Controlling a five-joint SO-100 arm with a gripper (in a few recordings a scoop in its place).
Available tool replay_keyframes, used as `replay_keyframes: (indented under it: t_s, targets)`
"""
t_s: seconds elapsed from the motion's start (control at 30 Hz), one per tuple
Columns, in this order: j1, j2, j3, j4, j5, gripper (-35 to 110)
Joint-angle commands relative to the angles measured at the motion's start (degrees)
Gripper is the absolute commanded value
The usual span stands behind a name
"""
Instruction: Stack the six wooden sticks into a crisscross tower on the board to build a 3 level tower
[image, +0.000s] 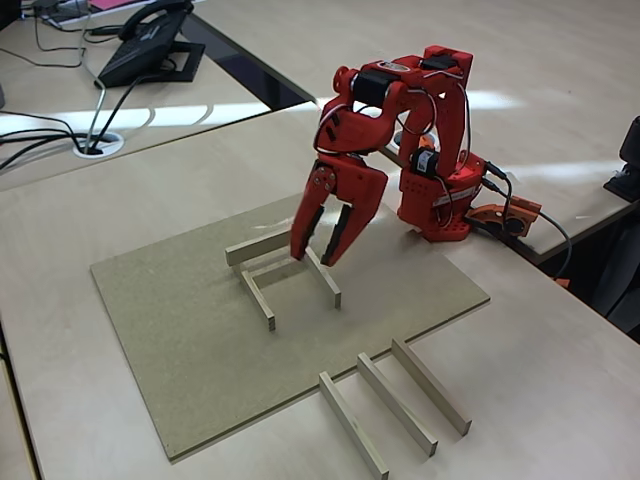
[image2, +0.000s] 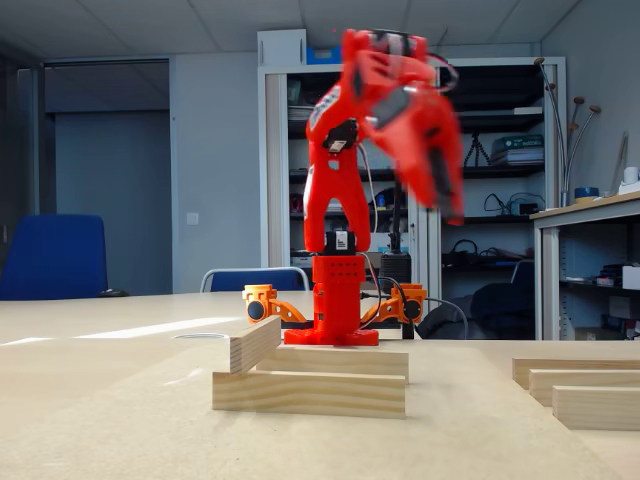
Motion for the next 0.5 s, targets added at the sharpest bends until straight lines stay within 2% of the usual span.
replay_keyframes:
  t_s: [0.0, 0.1, 0.17, 0.3, 0.47]
  targets:
    - [-6.3, -7.1, -9.8, 1.9, 2.0, 13]
    - [-11.3, -13.8, -17.1, 4.9, 4.2, 12]
    - [-15.2, -11.2, -11.7, -0.5, 6.0, 12]
    - [-20.7, -10.1, -4.1, -3.6, 10.7, 12]
    - [-26.3, -10.5, 1.2, -5.9, 9.4, 12]
